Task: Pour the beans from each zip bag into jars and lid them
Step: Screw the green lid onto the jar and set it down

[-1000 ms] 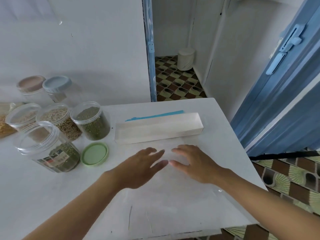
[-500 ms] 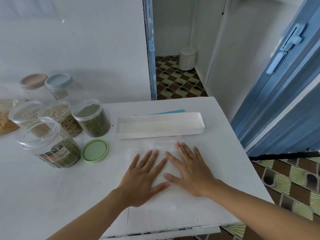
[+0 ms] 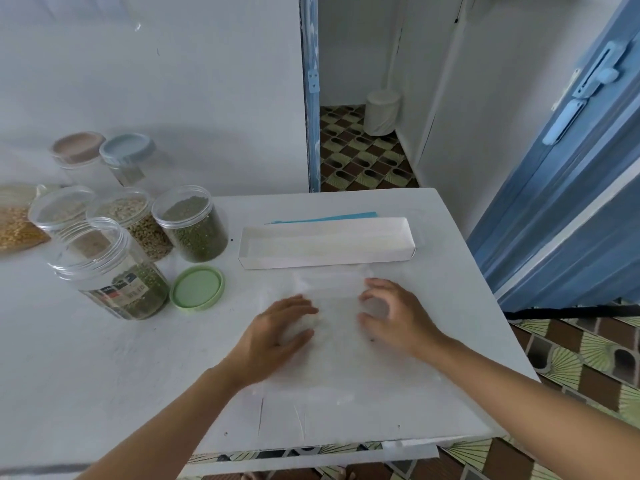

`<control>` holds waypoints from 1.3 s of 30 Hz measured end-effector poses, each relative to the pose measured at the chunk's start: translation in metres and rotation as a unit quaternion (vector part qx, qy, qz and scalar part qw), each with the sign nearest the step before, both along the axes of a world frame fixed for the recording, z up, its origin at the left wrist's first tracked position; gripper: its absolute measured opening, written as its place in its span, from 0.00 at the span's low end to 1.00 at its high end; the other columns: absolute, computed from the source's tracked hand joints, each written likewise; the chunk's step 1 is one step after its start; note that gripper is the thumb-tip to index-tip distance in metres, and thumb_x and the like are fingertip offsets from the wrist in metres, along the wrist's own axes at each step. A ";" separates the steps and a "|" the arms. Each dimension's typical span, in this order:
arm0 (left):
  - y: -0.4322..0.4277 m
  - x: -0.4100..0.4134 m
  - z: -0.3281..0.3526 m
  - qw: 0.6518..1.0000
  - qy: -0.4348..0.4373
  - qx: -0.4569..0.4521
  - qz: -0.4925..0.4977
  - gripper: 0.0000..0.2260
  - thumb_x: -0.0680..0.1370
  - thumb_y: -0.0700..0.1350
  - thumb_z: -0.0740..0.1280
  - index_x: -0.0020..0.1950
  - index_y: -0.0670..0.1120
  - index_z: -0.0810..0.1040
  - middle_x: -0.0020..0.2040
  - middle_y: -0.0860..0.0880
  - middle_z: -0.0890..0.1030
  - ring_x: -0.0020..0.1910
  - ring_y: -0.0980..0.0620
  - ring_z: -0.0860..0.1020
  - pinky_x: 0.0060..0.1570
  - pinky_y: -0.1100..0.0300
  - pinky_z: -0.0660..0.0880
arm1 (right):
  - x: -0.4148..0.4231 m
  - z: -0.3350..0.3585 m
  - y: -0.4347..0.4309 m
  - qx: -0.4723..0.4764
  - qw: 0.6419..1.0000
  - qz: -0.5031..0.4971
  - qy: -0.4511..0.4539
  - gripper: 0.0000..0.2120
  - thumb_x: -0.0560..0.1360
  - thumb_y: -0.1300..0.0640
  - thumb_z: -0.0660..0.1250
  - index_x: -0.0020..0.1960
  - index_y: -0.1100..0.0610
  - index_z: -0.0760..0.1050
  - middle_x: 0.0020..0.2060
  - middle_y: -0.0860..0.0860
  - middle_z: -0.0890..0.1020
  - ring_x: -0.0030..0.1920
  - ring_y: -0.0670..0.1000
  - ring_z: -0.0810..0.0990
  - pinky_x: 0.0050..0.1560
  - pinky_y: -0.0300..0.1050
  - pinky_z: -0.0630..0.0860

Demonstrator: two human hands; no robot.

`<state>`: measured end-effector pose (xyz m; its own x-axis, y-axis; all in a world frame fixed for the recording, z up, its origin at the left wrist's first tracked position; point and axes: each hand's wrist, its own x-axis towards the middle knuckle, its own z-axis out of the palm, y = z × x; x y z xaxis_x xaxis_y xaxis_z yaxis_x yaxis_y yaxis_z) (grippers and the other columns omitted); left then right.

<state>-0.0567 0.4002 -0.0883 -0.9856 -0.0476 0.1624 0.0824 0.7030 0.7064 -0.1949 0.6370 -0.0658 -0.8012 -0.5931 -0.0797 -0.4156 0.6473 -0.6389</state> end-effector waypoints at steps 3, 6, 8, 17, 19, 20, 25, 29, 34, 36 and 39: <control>-0.012 -0.001 0.030 0.985 -0.027 0.159 0.061 0.07 0.80 0.44 0.71 0.52 0.56 0.85 0.51 0.53 0.87 0.53 0.54 0.84 0.61 0.50 0.78 | 0.001 0.020 -0.022 0.020 0.997 0.011 0.080 0.08 0.75 0.56 0.71 0.54 0.56 0.81 0.55 0.51 0.83 0.58 0.54 0.79 0.59 0.46 0.74; -0.031 0.006 0.065 0.977 0.017 0.191 0.092 0.04 0.78 0.50 0.71 0.51 0.55 0.85 0.44 0.47 0.86 0.43 0.48 0.85 0.52 0.46 0.82 | 0.011 0.039 -0.056 -0.029 0.996 0.045 0.076 0.03 0.76 0.54 0.69 0.48 0.53 0.79 0.46 0.48 0.83 0.50 0.51 0.80 0.52 0.49 0.78; -0.050 0.018 0.088 0.981 0.054 0.139 0.121 0.04 0.80 0.48 0.71 0.52 0.53 0.85 0.43 0.50 0.85 0.41 0.49 0.84 0.48 0.48 0.82 | 0.020 0.047 -0.082 -0.039 0.995 0.086 0.044 0.02 0.77 0.53 0.69 0.48 0.51 0.78 0.44 0.47 0.81 0.47 0.49 0.80 0.50 0.48 0.79; -0.158 0.081 0.156 0.925 0.238 -0.204 0.214 0.08 0.80 0.44 0.69 0.55 0.45 0.86 0.51 0.49 0.82 0.52 0.44 0.78 0.53 0.45 0.75 | 0.059 0.060 -0.215 0.033 0.974 0.215 0.061 0.13 0.79 0.50 0.67 0.61 0.53 0.76 0.53 0.53 0.78 0.55 0.55 0.77 0.56 0.48 0.75; -0.181 0.089 0.155 0.924 0.209 -0.212 0.240 0.13 0.79 0.52 0.69 0.60 0.48 0.84 0.58 0.49 0.79 0.60 0.43 0.76 0.60 0.39 0.73 | 0.066 0.056 -0.240 0.090 0.964 0.238 0.076 0.22 0.79 0.46 0.66 0.71 0.52 0.71 0.63 0.55 0.74 0.65 0.56 0.73 0.63 0.49 0.72; -0.191 0.092 0.153 0.930 0.177 -0.204 0.248 0.18 0.78 0.57 0.68 0.63 0.51 0.82 0.61 0.50 0.77 0.64 0.44 0.74 0.63 0.37 0.71 | 0.069 0.053 -0.251 0.117 0.960 0.244 0.076 0.26 0.79 0.45 0.66 0.75 0.51 0.67 0.66 0.55 0.72 0.67 0.57 0.71 0.66 0.51 0.72; -0.228 0.092 0.142 0.972 0.017 -0.096 0.213 0.41 0.67 0.75 0.69 0.76 0.59 0.66 0.71 0.54 0.70 0.70 0.53 0.69 0.70 0.47 0.68 | 0.082 0.045 -0.293 0.247 0.935 0.237 0.088 0.41 0.75 0.40 0.70 0.81 0.45 0.53 0.74 0.56 0.61 0.73 0.60 0.64 0.68 0.57 0.72; -0.250 0.082 0.126 0.988 -0.014 0.052 0.148 0.48 0.59 0.76 0.75 0.73 0.55 0.68 0.66 0.59 0.78 0.65 0.60 0.77 0.68 0.51 0.74 | 0.084 0.050 -0.317 0.296 0.934 0.191 0.068 0.43 0.73 0.41 0.72 0.81 0.42 0.52 0.77 0.56 0.55 0.73 0.64 0.64 0.67 0.57 0.72; -0.271 0.078 0.118 0.987 0.005 0.114 0.112 0.46 0.58 0.68 0.81 0.71 0.51 0.73 0.62 0.58 0.81 0.58 0.62 0.81 0.59 0.54 0.80 | 0.092 0.063 -0.324 0.309 0.941 0.134 -0.002 0.44 0.68 0.45 0.76 0.78 0.44 0.57 0.74 0.56 0.60 0.70 0.64 0.66 0.63 0.54 0.74; -0.283 0.080 0.118 0.987 0.013 0.123 0.104 0.45 0.58 0.66 0.82 0.70 0.50 0.74 0.61 0.58 0.82 0.57 0.61 0.82 0.56 0.59 0.79 | 0.095 0.076 -0.326 0.280 0.953 0.107 -0.050 0.38 0.66 0.46 0.77 0.71 0.45 0.63 0.67 0.54 0.68 0.62 0.59 0.74 0.56 0.52 0.78; -0.302 0.084 0.118 0.987 0.004 0.133 0.092 0.41 0.59 0.60 0.85 0.69 0.51 0.76 0.60 0.57 0.82 0.58 0.59 0.82 0.55 0.63 0.79 | 0.100 0.102 -0.329 0.154 0.971 0.065 -0.172 0.29 0.67 0.49 0.80 0.62 0.45 0.67 0.58 0.51 0.74 0.53 0.55 0.79 0.50 0.56 0.83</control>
